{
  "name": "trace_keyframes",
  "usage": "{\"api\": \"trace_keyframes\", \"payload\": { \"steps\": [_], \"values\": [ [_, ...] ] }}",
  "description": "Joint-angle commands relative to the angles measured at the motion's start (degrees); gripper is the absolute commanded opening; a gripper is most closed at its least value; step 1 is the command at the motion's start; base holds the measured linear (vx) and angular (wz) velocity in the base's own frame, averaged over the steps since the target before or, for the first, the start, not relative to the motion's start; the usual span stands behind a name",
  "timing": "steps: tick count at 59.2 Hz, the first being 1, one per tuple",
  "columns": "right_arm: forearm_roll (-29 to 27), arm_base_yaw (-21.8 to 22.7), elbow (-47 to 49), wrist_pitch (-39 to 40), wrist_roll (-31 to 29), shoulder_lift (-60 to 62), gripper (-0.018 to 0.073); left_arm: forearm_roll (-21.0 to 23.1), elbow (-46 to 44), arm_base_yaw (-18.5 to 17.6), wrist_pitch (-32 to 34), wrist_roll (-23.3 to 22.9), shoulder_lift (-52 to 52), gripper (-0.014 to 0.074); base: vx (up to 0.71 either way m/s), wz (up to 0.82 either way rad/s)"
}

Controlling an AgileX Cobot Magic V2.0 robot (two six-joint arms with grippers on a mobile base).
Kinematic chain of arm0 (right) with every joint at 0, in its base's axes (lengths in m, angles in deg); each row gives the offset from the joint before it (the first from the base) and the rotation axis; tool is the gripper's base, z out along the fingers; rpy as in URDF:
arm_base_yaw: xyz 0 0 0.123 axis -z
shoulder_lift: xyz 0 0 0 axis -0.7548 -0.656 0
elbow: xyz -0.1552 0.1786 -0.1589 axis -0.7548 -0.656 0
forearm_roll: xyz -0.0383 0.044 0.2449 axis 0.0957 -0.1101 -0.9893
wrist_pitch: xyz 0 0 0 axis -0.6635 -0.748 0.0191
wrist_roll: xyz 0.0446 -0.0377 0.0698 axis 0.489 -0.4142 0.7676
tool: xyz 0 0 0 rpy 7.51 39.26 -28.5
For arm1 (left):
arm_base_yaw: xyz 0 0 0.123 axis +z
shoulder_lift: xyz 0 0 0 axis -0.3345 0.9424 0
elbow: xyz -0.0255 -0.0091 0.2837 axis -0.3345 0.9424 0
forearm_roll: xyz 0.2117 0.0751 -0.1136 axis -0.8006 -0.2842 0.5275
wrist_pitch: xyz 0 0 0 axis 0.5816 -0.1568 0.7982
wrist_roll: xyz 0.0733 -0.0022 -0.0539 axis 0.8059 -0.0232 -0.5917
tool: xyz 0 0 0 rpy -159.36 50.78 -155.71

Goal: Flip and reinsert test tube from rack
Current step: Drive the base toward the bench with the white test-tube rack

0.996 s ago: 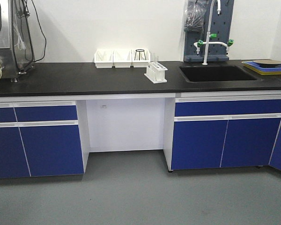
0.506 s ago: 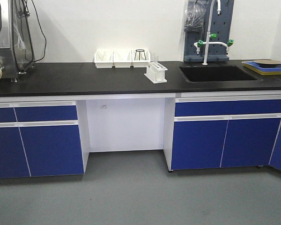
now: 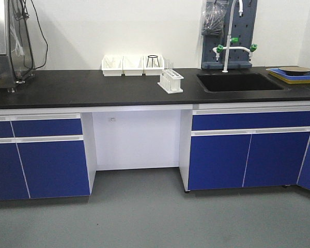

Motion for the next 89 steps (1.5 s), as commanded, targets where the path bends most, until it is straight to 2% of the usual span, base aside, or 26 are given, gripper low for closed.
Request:
{"api": "trace_keyframes", "payload": {
  "steps": [1, 89],
  "values": [
    [0.48, 0.2, -0.06, 5.02, -0.66, 0.44, -0.0012, 0.26, 0.12, -0.48, 4.54, -0.03, -0.65, -0.0006, 0.19, -0.01],
    [0.48, 0.26, -0.06, 5.02, -0.66, 0.44, -0.0011, 0.26, 0.12, -0.48, 4.54, -0.03, -0.65, -0.0006, 0.43, 0.02]
  ]
}}
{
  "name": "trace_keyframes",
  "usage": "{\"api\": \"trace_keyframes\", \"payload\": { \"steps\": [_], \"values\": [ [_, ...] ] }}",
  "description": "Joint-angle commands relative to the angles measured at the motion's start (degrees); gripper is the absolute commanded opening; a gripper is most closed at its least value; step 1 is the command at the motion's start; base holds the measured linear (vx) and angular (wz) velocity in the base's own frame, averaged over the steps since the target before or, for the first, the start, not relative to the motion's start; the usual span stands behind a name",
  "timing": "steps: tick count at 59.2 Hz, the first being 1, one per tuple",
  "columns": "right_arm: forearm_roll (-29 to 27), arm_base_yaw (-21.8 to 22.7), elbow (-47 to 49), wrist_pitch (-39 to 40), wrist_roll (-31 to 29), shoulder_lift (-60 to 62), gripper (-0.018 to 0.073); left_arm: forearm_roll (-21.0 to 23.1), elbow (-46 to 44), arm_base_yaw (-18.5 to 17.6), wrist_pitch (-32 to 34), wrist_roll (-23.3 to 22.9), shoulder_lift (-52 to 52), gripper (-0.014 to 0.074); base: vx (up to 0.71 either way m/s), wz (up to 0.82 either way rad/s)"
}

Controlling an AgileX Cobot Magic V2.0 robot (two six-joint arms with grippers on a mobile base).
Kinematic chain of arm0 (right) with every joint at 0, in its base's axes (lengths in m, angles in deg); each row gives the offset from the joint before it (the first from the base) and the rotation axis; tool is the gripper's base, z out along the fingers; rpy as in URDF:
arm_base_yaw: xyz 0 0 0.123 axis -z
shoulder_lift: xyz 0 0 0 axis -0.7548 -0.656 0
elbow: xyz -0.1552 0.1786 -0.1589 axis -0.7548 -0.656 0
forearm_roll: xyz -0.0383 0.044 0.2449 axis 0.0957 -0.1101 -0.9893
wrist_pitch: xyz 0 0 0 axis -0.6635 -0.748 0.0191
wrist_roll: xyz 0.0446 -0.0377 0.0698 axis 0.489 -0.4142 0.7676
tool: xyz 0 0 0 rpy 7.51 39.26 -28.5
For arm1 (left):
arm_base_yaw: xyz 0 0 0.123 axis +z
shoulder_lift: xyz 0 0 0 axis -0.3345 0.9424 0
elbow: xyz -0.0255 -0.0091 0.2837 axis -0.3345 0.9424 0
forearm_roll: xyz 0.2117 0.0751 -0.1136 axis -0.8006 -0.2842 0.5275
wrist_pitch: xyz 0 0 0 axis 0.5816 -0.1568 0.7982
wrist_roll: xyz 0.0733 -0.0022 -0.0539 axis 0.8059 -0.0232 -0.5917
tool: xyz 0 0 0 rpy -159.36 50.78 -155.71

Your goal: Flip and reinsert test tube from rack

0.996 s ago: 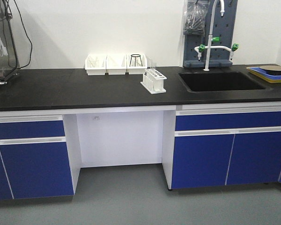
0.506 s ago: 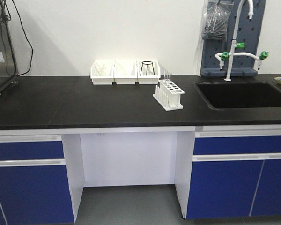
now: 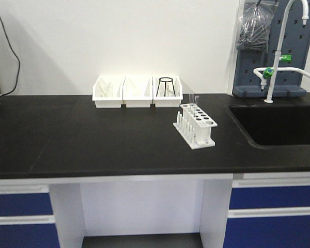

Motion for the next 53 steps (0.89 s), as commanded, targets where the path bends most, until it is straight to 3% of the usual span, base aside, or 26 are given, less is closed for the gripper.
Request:
{"api": "trace_keyframes", "payload": {
  "steps": [1, 53],
  "values": [
    [0.48, 0.26, -0.06, 4.95, -0.66, 0.44, -0.0011, 0.26, 0.12, -0.48, 4.54, -0.03, -0.65, -0.0006, 0.51, -0.06],
    [0.48, 0.26, -0.06, 4.95, -0.66, 0.44, -0.0011, 0.26, 0.12, -0.48, 4.54, -0.03, -0.65, -0.0006, 0.47, 0.01]
  ]
}}
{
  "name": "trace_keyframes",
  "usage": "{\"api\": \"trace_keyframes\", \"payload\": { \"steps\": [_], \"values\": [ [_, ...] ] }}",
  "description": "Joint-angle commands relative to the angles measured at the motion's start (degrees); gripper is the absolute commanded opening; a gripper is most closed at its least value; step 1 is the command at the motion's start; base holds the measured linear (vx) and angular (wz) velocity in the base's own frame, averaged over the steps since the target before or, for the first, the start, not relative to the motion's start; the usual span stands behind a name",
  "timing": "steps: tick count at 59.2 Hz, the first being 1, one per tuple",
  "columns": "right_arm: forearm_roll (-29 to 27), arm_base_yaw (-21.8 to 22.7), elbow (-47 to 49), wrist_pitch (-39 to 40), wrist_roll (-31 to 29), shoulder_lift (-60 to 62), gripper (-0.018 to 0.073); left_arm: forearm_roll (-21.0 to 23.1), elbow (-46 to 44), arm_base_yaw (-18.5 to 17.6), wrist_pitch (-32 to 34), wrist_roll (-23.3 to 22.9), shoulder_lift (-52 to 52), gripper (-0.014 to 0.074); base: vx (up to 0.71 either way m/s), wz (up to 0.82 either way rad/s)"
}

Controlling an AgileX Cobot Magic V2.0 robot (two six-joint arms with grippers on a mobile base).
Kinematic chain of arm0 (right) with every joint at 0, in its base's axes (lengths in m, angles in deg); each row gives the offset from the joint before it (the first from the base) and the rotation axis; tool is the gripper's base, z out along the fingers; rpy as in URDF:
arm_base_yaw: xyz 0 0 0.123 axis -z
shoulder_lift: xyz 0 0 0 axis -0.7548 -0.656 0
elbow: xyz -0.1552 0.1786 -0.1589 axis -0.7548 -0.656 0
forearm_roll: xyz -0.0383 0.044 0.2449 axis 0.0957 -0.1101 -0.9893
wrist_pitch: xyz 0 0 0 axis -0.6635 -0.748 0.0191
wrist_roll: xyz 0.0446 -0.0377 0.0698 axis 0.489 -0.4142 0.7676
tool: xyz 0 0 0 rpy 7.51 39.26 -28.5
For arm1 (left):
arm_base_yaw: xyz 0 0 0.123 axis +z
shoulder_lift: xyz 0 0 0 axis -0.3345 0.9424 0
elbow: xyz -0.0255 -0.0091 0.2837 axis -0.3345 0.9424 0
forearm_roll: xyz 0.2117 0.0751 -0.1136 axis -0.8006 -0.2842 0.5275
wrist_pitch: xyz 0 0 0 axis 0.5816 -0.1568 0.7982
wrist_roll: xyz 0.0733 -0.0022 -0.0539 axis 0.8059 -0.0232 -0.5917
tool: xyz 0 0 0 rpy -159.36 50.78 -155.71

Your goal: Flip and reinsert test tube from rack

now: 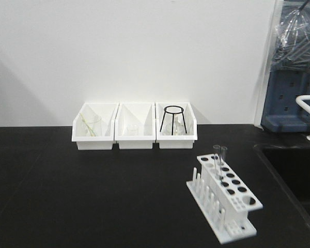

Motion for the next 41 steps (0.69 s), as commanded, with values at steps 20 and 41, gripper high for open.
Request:
{"api": "trace_keyframes", "payload": {
  "steps": [20, 41],
  "values": [
    [0.48, 0.26, -0.06, 4.95, -0.66, 0.44, -0.0011, 0.26, 0.12, -0.48, 4.54, -0.03, -0.65, -0.0006, 0.37, -0.02],
    [0.48, 0.26, -0.06, 4.95, -0.66, 0.44, -0.0011, 0.26, 0.12, -0.48, 4.54, -0.03, -0.65, -0.0006, 0.2, -0.04]
  ]
}}
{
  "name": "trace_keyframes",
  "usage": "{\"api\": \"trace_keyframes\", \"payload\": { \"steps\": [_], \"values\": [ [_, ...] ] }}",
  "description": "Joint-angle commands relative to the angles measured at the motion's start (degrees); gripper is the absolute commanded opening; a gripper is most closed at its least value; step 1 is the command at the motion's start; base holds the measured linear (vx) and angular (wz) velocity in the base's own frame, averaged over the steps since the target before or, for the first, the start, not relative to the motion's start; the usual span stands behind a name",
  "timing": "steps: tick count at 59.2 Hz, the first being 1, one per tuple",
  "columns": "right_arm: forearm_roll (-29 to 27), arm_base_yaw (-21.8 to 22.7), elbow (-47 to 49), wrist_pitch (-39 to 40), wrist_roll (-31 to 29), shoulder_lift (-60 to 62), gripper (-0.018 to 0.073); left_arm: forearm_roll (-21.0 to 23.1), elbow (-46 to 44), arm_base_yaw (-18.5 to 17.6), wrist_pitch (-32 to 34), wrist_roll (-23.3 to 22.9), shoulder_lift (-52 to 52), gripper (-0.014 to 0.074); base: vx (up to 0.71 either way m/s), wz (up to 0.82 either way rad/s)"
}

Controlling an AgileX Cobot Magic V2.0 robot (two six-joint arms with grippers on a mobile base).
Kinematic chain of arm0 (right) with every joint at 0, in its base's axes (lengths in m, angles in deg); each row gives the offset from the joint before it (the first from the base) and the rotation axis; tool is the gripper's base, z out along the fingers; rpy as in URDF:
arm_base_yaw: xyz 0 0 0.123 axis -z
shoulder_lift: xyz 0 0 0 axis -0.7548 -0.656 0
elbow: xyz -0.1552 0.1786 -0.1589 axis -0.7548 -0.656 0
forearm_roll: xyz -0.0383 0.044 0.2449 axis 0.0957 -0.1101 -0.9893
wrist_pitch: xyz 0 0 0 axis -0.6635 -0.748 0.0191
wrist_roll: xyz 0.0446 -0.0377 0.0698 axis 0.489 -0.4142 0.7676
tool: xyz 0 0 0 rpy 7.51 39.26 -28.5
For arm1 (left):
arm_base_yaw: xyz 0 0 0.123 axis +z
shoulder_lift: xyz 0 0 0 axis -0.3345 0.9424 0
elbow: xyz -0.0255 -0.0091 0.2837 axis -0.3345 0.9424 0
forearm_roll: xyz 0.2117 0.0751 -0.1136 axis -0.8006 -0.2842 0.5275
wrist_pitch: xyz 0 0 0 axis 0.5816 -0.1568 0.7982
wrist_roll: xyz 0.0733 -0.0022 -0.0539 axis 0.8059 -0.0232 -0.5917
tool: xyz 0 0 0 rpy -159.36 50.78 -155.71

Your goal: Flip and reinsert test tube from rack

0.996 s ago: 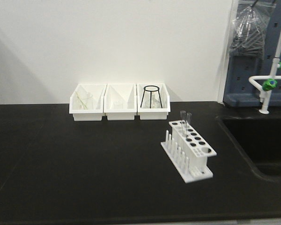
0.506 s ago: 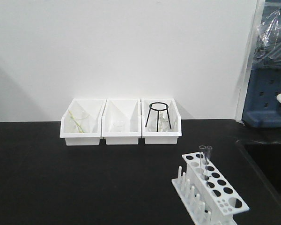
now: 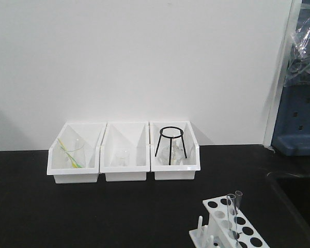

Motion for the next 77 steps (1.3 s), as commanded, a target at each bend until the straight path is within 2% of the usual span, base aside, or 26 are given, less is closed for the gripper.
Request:
{"api": "trace_keyframes", "payload": {
  "steps": [1, 43, 54, 67, 77],
  "values": [
    [0.48, 0.26, -0.06, 4.95, -0.66, 0.44, -0.0011, 0.26, 0.12, -0.48, 4.54, -0.03, -0.65, -0.0006, 0.1, -0.01],
    [0.51, 0.26, -0.06, 5.68, -1.52, 0.44, -0.0011, 0.26, 0.12, -0.48, 4.54, -0.03, -0.65, -0.0006, 0.01, 0.0],
    [0.72, 0.26, 0.86, 11.3, -1.75, 0.44, -0.0011, 0.26, 0.12, -0.48, 4.54, -0.03, -0.65, -0.0006, 0.0, 0.0],
    [0.76, 0.26, 14.72, 11.04, -3.86, -1.23, -0.0011, 0.26, 0.12, -0.48, 4.54, -0.03, -0.65, -0.0006, 0.0, 0.0],
    [0.76, 0.26, 28.58, 10.8, -5.3, -12.27, -0.0011, 0.26, 0.12, -0.48, 4.54, -0.03, -0.65, -0.0006, 0.0, 0.0]
  ]
}}
